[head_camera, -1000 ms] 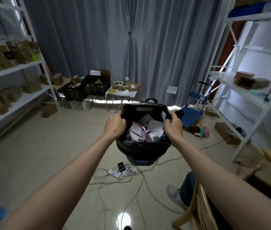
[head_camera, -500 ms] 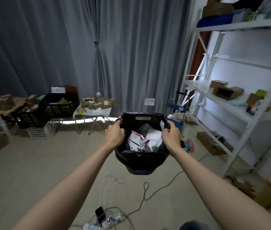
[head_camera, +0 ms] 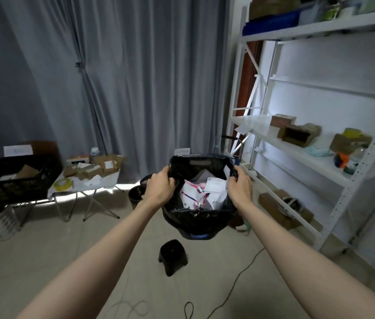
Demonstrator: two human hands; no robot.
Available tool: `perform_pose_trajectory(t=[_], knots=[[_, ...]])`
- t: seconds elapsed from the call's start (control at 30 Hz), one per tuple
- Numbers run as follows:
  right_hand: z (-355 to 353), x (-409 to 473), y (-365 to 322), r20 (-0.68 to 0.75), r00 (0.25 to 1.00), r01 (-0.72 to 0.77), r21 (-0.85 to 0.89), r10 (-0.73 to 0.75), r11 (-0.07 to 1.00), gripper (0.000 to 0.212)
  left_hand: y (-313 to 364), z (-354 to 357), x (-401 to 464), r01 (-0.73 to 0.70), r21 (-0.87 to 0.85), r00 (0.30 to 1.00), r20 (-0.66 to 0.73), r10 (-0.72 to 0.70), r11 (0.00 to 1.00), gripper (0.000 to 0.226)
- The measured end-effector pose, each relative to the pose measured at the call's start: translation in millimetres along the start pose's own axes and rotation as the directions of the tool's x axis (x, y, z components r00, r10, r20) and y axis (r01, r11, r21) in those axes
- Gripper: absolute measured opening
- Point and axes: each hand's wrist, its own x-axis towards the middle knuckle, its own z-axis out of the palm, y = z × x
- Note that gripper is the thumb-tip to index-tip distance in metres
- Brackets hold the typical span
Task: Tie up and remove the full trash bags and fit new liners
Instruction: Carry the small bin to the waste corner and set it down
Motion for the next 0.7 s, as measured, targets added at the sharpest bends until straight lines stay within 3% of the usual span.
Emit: perform_pose_trajectory(t=[0.3, 0.7], knots=[[45, 175, 26, -0.076, 0.996, -0.048, -0.032, 0.045, 0.998, 0.045, 8, 92, 175, -0.043, -0.034, 0.997, 0.066, 0.045, 0.999, 0.028], [157, 456, 85, -0.062, 0.995, -0.085, -0.069, 0.080, 0.994, 0.044, -22, 248, 457, -0.016, -0.053, 0.984, 0.178, 0.025, 0.998, 0.030]])
